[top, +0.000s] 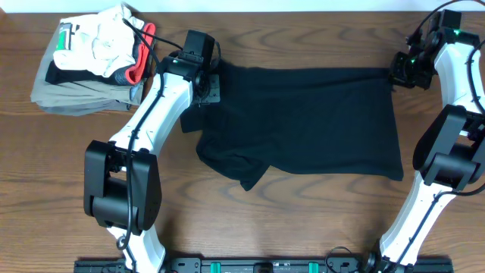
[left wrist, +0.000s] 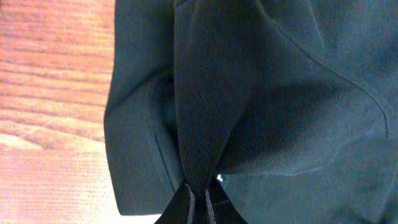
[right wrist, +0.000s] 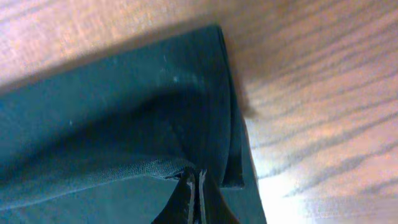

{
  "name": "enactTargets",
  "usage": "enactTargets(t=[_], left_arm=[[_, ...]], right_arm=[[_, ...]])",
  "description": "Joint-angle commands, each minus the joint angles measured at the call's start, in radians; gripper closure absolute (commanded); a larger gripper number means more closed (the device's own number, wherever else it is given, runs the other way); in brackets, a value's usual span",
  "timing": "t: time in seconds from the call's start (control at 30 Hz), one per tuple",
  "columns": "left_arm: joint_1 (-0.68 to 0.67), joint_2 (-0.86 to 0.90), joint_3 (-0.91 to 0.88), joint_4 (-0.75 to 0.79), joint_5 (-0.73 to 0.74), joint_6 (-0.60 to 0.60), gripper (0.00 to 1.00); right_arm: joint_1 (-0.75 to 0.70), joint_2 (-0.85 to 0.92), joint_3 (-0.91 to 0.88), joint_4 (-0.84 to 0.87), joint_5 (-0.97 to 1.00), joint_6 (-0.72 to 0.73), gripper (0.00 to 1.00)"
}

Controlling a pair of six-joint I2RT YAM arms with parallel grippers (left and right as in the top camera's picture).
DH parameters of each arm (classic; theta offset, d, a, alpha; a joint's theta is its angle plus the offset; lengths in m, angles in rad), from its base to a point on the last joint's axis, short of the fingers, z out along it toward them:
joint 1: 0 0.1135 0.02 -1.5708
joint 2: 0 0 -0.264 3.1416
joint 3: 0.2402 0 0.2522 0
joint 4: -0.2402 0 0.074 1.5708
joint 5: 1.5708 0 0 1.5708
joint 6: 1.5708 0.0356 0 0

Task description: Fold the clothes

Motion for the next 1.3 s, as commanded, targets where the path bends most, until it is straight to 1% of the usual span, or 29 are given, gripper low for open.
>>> enactTargets(t=[0.0, 0.33, 0.63, 0.67, 0.7, 0.73, 0.77, 0.8, 0.83, 0.87, 0.9, 0.93, 1.07, 1.27], left_arm=[[0.000, 0.009, -0.008, -0.026, 0.007, 0.012, 0.94], [0.000, 0.009, -0.008, -0.075, 0.007, 0.012, 0.94], [0.000, 0.009, -0.008, -0.107, 0.007, 0.012, 0.94], [0.000, 0.009, -0.008, -0.107, 0.007, 0.012, 0.93], [0.000, 0.009, -0.008, -0.107, 0.007, 0.012, 0.87], [0.000, 0.009, -0.008, -0.107, 0.007, 0.012, 0.73], [0.000, 0.009, -0.008, -0.106, 0.007, 0.012, 0.59], [0.000, 0.009, -0.008, -0.106, 0.006, 0.012, 0.49], [0.000, 0.009, -0.008, -0.106, 0.003, 0.013, 0.26], [0.000, 0.009, -0.008, -0.106, 0.002, 0.013, 0.10], [0.003, 0.008, -0.006, -0.106, 0.000, 0.013, 0.04], [0.007, 0.006, -0.001, -0.109, 0.000, 0.012, 0.02], [0.033, -0.031, 0.054, -0.154, 0.000, 0.012, 0.02], [0.073, -0.205, 0.103, -0.215, 0.000, 0.008, 0.02]], right_arm=[[-0.007, -0.031, 0.008, -0.024, 0.017, -0.014, 0.99], [-0.009, -0.031, 0.008, -0.082, 0.041, -0.014, 0.99], [-0.013, -0.030, 0.005, -0.153, 0.108, -0.013, 0.99], [-0.013, -0.030, 0.005, -0.158, 0.121, -0.013, 0.98], [-0.013, -0.030, 0.005, -0.163, 0.130, -0.013, 0.96], [-0.013, -0.030, 0.005, -0.170, 0.136, -0.013, 0.88], [-0.013, -0.030, 0.005, -0.175, 0.136, -0.013, 0.74], [-0.013, -0.030, 0.005, -0.180, 0.136, -0.013, 0.64], [-0.013, -0.030, 0.005, -0.185, 0.136, -0.013, 0.53], [-0.014, -0.030, 0.005, -0.188, 0.136, -0.013, 0.45], [-0.014, -0.031, 0.005, -0.189, 0.134, -0.013, 0.40], [-0.016, -0.033, 0.006, -0.190, 0.131, -0.013, 0.37], [-0.023, -0.064, 0.028, -0.207, 0.089, -0.013, 0.35], [-0.024, -0.211, 0.061, -0.253, 0.011, -0.014, 0.34]])
